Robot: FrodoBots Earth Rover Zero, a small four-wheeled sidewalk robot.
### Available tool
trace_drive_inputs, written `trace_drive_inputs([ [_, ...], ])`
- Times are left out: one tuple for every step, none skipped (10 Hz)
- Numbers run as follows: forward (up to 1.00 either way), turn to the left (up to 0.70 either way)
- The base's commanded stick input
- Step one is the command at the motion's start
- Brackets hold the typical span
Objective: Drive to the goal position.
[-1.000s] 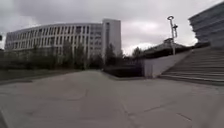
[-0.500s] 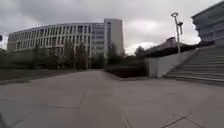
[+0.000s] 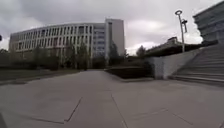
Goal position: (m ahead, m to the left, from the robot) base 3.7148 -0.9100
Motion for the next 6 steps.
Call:
trace_drive_inputs([
  [1.00,0.06],
  [1.00,-0.14],
  [1.00,-0.21],
  [1.00,0.00],
  [1.00,0.00],
  [1.00,0.00],
])
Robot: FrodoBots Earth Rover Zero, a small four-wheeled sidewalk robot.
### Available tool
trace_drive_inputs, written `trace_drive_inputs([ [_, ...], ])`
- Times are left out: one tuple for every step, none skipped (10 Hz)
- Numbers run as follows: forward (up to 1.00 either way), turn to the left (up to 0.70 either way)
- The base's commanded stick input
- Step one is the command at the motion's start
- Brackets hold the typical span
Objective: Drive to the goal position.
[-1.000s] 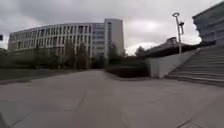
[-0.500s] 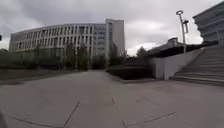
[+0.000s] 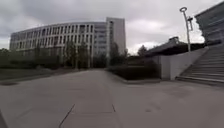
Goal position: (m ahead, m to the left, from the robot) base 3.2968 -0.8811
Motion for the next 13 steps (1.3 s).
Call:
trace_drive_inputs([
  [1.00,0.00],
  [1.00,0.00],
  [1.00,0.00],
  [1.00,0.00],
  [1.00,0.00],
  [1.00,0.00],
  [1.00,0.00],
  [1.00,0.03],
  [1.00,0.17],
  [1.00,0.10],
  [1.00,0.01],
  [1.00,0.00],
  [1.00,0.09],
])
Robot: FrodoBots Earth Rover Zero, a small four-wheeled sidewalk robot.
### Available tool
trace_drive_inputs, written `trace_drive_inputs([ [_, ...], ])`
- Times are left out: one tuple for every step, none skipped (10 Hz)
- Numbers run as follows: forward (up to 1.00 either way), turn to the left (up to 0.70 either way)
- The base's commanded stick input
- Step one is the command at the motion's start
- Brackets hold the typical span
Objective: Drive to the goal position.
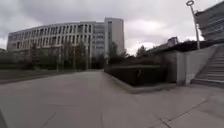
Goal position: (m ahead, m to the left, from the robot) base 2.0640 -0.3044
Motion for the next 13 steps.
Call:
trace_drive_inputs([
  [1.00,0.10],
  [1.00,0.10],
  [1.00,0.10],
  [1.00,0.00],
  [1.00,0.00],
  [1.00,0.00],
  [1.00,0.00],
  [1.00,0.00],
  [1.00,0.00],
  [1.00,0.00],
  [1.00,0.05],
  [1.00,-0.29],
  [1.00,-0.38],
])
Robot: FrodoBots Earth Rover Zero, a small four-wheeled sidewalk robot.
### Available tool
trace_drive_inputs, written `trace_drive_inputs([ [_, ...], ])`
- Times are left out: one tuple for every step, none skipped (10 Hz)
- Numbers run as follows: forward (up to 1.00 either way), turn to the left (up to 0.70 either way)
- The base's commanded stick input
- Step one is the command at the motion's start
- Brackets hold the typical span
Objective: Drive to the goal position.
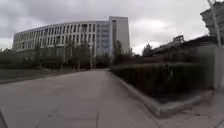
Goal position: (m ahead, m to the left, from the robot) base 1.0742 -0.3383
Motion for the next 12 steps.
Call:
trace_drive_inputs([
  [1.00,-0.28],
  [1.00,0.06],
  [1.00,0.00],
  [1.00,0.02],
  [1.00,0.02],
  [1.00,0.02],
  [1.00,0.00],
  [1.00,0.00],
  [1.00,0.00],
  [0.85,0.00],
  [0.85,0.00],
  [0.85,0.00],
])
